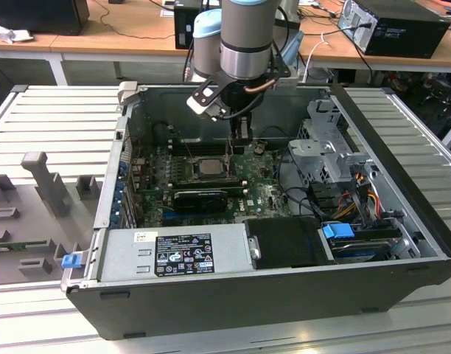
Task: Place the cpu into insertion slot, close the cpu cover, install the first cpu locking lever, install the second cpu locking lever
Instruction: 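Close the cpu cover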
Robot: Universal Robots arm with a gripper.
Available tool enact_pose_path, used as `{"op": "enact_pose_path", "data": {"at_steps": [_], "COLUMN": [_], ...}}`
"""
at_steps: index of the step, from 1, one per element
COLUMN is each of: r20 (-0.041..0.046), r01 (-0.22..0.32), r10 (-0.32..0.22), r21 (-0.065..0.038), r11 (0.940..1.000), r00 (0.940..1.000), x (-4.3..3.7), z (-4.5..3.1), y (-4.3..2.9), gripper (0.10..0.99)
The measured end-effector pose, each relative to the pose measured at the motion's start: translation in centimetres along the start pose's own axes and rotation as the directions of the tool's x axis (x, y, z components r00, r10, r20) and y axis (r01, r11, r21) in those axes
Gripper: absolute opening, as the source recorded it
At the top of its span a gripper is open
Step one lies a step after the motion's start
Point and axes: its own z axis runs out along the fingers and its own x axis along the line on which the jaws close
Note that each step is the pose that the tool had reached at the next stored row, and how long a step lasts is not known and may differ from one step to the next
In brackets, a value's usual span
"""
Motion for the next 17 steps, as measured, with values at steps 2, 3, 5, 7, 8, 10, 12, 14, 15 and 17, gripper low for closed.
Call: {"op": "enact_pose_path", "data": {"at_steps": [2, 3, 5, 7, 8, 10, 12, 14, 15, 17], "r20": [-0.0001, 0.0, -0.0001, -0.0001, -0.0001, -0.0001, -0.0001, 0.0, 0.0, 0.0001], "r01": [0.0, 0.0, 0.0, 0.0, 0.0, 0.0, 0.0, 0.0, 0.0, 0.0], "r10": [0.0, 0.0, 0.0, 0.0, 0.0, 0.0, 0.0, 0.0, 0.0, 0.0], "r21": [0.0, 0.0, 0.0, 0.0, 0.0, 0.0, 0.0, 0.001, 0.001, 0.001], "r11": [1.0, 1.0, 1.0, 1.0, 1.0, 1.0, 1.0, 1.0, 1.0, 1.0], "r00": [1.0, 1.0, 1.0, 1.0, 1.0, 1.0, 1.0, 1.0, 1.0, 1.0], "x": [0.0, 0.0, 0.0, -0.01, -0.01, -0.02, -0.04, -0.06, -0.07, -0.08], "z": [0.0, -0.01, -0.01, -0.01, -0.02, 0.07, 0.57, 1.27, 1.52, 1.71], "y": [-0.09, -0.15, -0.24, -0.36, -0.48, -0.89, -1.16, -1.37, -1.58, -2.89], "gripper": [0.106, 0.106, 0.106, 0.106, 0.106, 0.106, 0.106, 0.106, 0.106, 0.106]}}
